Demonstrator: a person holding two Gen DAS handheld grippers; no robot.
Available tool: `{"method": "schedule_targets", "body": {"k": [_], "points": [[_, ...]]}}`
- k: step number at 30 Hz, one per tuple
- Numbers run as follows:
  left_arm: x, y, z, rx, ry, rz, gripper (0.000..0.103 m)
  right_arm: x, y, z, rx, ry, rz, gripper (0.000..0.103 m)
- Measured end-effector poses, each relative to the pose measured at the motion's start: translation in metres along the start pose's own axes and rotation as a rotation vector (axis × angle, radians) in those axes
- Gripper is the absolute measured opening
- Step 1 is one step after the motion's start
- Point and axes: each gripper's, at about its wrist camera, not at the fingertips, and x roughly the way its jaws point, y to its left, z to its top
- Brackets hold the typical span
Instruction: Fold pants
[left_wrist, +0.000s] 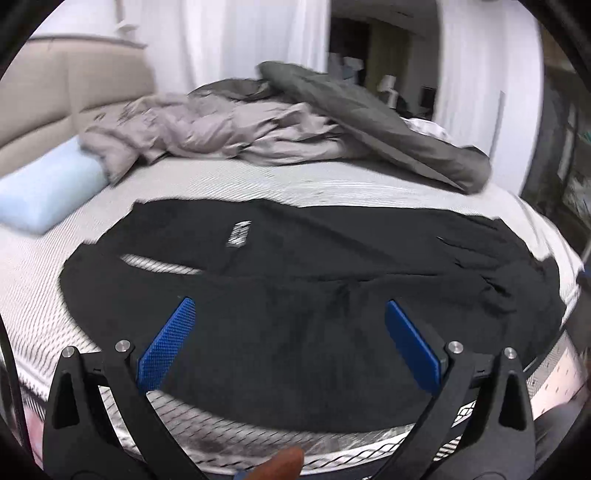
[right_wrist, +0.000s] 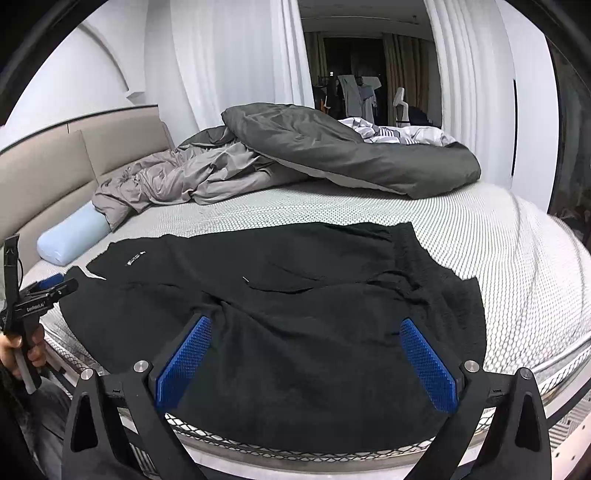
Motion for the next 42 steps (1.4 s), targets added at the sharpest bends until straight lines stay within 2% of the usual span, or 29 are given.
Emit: {"method": "schedule_targets", "body": {"k": [5, 9, 13, 17, 22, 24, 25, 26, 27, 28, 30, 33, 36, 39, 42], "points": [[-0.01, 0.063, -0.006, -0.114, 0.017, 0.116, 0.102, 0.007, -0.016, -0.015, 0.033, 0.014, -0.048, 0.103], [-0.013, 0.131, -0.015, -0.267, 0.033, 0.141, 0.102, 0.001, -0.032, -0.031, 0.148, -0.011, -0.005, 0.103], [-0.003, 0.191, -0.029, -0.391, 0.068, 0.096, 0.1, -0.002, -0.035, -0.045, 0.204, 0.01, -0.021, 0.103], [0.02, 0.226, -0.041, -0.46, 0.151, 0.011, 0.082, 0.001, -0.037, -0.06, 0.278, 0.069, -0.026, 0.103], [0.056, 0.263, -0.046, -0.526, 0.199, -0.03, 0.081, -0.004, -0.038, -0.063, 0.307, 0.084, -0.067, 0.103], [0.064, 0.276, -0.045, -0.577, 0.185, -0.065, 0.081, -0.008, -0.038, -0.062, 0.31, 0.085, -0.072, 0.103], [0.068, 0.281, -0.042, -0.602, 0.173, -0.073, 0.077, -0.009, -0.038, -0.062, 0.307, 0.085, -0.079, 0.103], [0.071, 0.283, -0.038, -0.621, 0.162, -0.071, 0.05, -0.011, -0.038, -0.061, 0.306, 0.083, -0.089, 0.103], [0.071, 0.289, -0.037, -0.65, 0.143, -0.057, 0.031, -0.012, -0.039, -0.062, 0.309, 0.083, -0.092, 0.103], [0.07, 0.294, -0.037, -0.672, 0.132, -0.062, 0.007, -0.013, -0.041, -0.063, 0.317, 0.084, -0.096, 0.103], [0.06, 0.298, -0.034, -0.659, 0.069, -0.074, 0.002, -0.015, -0.046, -0.069, 0.34, 0.086, -0.118, 0.103], [0.037, 0.306, -0.037, -0.613, 0.006, -0.016, 0.002, -0.018, -0.059, -0.083, 0.409, 0.1, -0.165, 0.103], [0.026, 0.317, -0.045, -0.627, 0.019, -0.015, 0.002, -0.016, -0.082, -0.104, 0.507, 0.108, -0.149, 0.103], [0.028, 0.316, -0.044, -0.643, 0.045, -0.001, 0.002, -0.006, -0.105, -0.116, 0.592, 0.047, -0.083, 0.101], [0.032, 0.314, -0.045, -0.644, 0.071, 0.023, 0.002, 0.014, -0.129, -0.121, 0.675, 0.031, -0.021, 0.086]]}}
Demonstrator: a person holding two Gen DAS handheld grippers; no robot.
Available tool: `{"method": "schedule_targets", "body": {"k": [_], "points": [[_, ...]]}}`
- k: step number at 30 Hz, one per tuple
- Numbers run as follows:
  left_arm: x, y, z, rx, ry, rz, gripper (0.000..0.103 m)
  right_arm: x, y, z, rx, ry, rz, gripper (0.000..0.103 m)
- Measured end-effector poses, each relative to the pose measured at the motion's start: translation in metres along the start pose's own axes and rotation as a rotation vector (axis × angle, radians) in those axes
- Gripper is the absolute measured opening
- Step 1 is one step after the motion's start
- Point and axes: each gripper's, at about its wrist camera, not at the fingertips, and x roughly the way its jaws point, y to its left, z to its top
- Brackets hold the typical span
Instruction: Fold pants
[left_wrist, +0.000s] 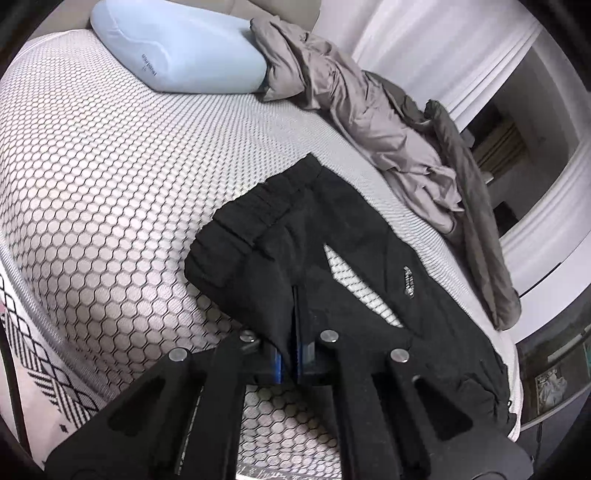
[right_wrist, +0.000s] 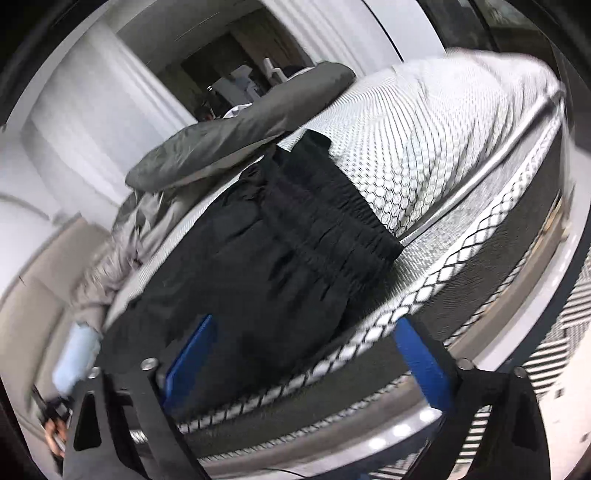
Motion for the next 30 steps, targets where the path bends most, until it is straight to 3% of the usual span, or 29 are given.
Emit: {"method": "schedule_targets", "body": {"k": [1, 3, 8, 12, 15, 19, 26, 30], "points": [[-0.002, -0.002, -0.004, 0.0, 0.001, 0.004, 0.002, 0.005, -0.005, 0.003, 0.018, -0.002, 0.016, 0.084], [0.004, -0.006, -0.005, 0.004, 0.001, 0.017, 0.002, 0.014, -0.012, 0.01, 0.042, -0.01, 0.017, 0.07], [-0.001, -0.016, -0.011, 0.032, -0.011, 0.049, 0.002, 0.007, -0.002, 0.02, 0.026, -0.011, 0.035, 0.018], [-0.01, -0.019, -0.021, 0.051, -0.008, 0.069, 0.002, -0.021, 0.004, 0.025, 0.034, -0.056, 0.08, 0.012], [-0.016, -0.015, -0.027, 0.042, 0.008, 0.062, 0.002, -0.031, 0.001, 0.029, 0.08, -0.033, 0.106, 0.012], [-0.024, -0.02, -0.018, 0.044, -0.006, 0.048, 0.002, -0.048, 0.015, 0.038, 0.068, -0.05, 0.136, 0.012], [-0.015, -0.062, 0.038, 0.043, -0.017, -0.003, 0.002, -0.053, 0.097, 0.104, -0.028, -0.175, 0.131, 0.011], [0.019, -0.095, 0.091, 0.069, 0.008, 0.007, 0.002, -0.009, 0.145, 0.159, -0.06, -0.191, 0.08, 0.011]]}}
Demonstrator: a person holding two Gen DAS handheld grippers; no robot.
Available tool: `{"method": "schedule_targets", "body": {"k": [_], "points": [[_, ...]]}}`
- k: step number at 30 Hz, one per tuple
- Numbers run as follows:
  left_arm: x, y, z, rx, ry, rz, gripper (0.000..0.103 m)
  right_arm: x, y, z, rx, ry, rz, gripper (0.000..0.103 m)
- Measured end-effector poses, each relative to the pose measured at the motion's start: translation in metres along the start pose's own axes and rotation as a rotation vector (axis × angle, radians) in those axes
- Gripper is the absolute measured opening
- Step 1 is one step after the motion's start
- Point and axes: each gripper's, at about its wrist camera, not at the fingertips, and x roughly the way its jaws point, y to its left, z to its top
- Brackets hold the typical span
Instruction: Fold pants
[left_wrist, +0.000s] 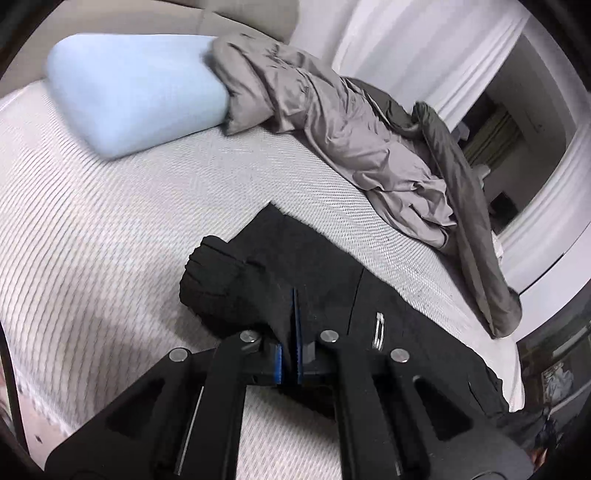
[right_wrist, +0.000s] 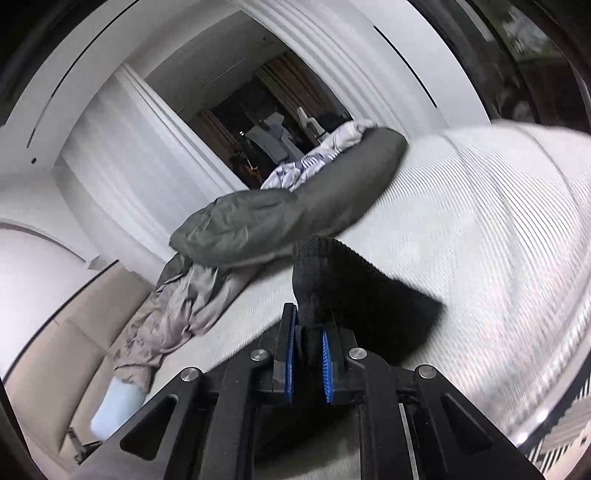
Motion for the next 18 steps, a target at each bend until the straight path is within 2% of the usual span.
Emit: {"method": "schedule_targets", "body": {"k": [2, 6, 7, 8, 9, 10, 12, 13, 14, 16, 18], "points": [[0.029, -0.017, 0.035, -0.001, 0.028, 0.018, 0.002, 0.042, 0.016, 0.022, -0.001, 0.015, -0.028, 0.011], [0.096, -0.042, 0.082, -0.017, 0.062, 0.091, 0.006, 0.14, 0.033, 0.048, 0.009, 0.053, -0.08, 0.013], [0.116, -0.044, 0.092, -0.023, 0.078, 0.102, 0.017, 0.168, 0.035, 0.052, 0.005, 0.089, -0.105, 0.02], [0.139, -0.046, 0.101, -0.03, 0.109, 0.116, 0.043, 0.198, 0.036, 0.054, -0.005, 0.134, -0.135, 0.035], [0.153, -0.044, 0.105, -0.046, 0.132, 0.131, 0.052, 0.22, 0.034, 0.053, -0.021, 0.153, -0.173, 0.044], [0.162, -0.041, 0.108, -0.07, 0.139, 0.148, 0.059, 0.237, 0.034, 0.052, -0.047, 0.154, -0.232, 0.049], [0.165, -0.04, 0.109, -0.069, 0.138, 0.164, 0.065, 0.247, 0.035, 0.045, -0.104, 0.169, -0.289, 0.05], [0.162, -0.041, 0.108, -0.044, 0.138, 0.161, 0.074, 0.244, 0.039, 0.039, -0.148, 0.17, -0.276, 0.051], [0.157, -0.041, 0.107, -0.023, 0.129, 0.165, 0.077, 0.239, 0.041, 0.034, -0.179, 0.172, -0.268, 0.059], [0.14, -0.04, 0.102, 0.018, 0.108, 0.18, 0.077, 0.222, 0.046, 0.02, -0.243, 0.169, -0.25, 0.072], [0.124, -0.037, 0.088, 0.037, 0.107, 0.184, 0.077, 0.197, 0.049, 0.0, -0.291, 0.185, -0.195, 0.076]]}}
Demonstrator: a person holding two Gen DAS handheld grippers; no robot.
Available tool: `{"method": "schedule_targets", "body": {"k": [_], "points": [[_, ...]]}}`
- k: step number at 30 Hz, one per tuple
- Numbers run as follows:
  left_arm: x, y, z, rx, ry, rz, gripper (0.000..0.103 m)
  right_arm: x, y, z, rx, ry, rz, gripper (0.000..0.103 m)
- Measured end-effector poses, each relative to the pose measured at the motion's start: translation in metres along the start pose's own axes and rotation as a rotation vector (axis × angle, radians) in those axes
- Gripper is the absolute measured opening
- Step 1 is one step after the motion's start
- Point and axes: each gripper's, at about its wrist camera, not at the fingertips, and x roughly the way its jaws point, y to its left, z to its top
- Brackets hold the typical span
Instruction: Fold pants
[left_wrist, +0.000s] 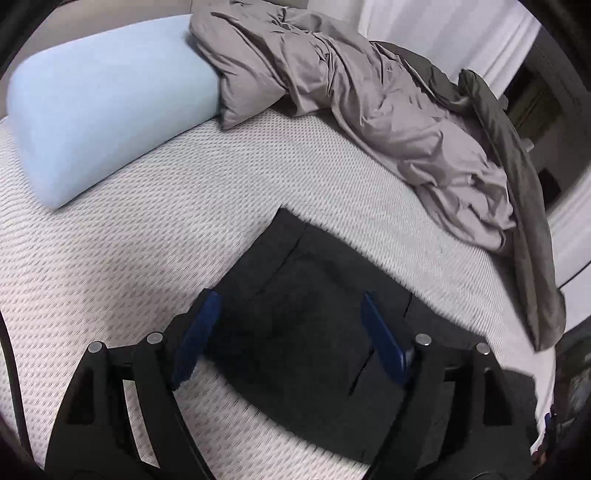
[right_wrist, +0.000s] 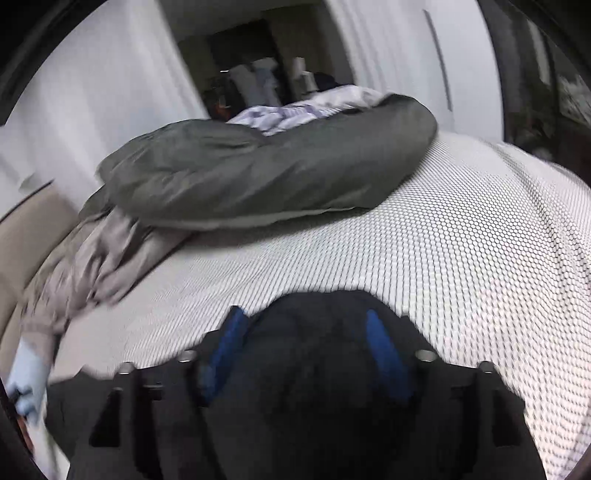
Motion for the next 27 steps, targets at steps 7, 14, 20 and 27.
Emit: {"method": "schedule_targets", "body": {"k": [7, 14, 20, 27], "points": [[-0.005, 0.019, -0.099, -0.007, 0.137, -0.202, 0.077, -0.06, -0.012, -0.101, 0.06, 0.041, 0.117, 0.084], [0.045, 0.007, -0.107, -0.118, 0.136, -0.237, 0.062, -0.083, -0.052, -0.159, 0.246, 0.108, 0.14, 0.084], [0.028, 0.026, -0.113, -0.192, 0.043, -0.226, 0.003, -0.084, -0.072, -0.175, 0.292, 0.148, 0.163, 0.084], [-0.029, 0.066, -0.133, -0.133, 0.012, -0.213, 0.003, -0.053, -0.094, -0.149, 0.445, 0.05, 0.199, 0.084]]}}
